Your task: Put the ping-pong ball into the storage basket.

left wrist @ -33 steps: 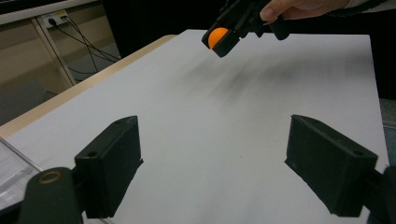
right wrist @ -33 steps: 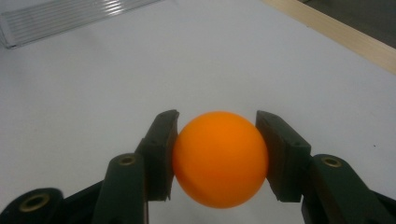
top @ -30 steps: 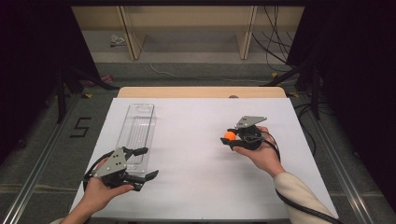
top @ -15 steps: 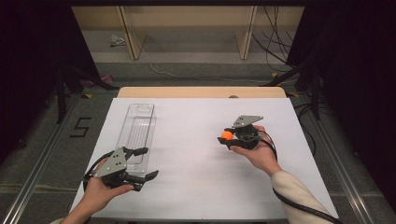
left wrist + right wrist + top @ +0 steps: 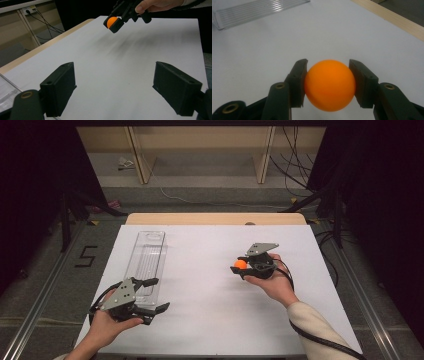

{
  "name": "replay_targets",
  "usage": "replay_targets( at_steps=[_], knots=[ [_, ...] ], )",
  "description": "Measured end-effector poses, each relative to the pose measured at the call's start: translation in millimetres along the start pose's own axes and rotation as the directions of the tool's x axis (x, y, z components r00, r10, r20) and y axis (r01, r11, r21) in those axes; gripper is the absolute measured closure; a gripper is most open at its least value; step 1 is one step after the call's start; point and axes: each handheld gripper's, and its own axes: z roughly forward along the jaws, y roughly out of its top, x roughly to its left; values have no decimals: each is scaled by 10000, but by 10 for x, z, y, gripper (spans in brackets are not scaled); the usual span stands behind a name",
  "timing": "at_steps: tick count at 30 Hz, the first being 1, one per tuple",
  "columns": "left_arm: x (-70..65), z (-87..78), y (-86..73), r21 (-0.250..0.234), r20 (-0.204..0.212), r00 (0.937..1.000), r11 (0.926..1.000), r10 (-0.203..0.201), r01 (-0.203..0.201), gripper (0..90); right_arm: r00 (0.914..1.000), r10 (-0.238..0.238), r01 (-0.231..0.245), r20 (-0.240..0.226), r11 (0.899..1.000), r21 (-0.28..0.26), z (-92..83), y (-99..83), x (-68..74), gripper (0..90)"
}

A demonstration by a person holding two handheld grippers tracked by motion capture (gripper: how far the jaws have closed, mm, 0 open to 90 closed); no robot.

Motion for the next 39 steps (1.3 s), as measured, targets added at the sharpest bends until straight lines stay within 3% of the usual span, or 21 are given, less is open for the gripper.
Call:
replay_targets(
  at_steps=[39],
  knots=[
    [0, -1, 0, -8, 4, 10000, 10000, 11, -11, 177, 9998, -103, 102, -161, 9999, -81, 124, 94, 39, 514]
  ],
)
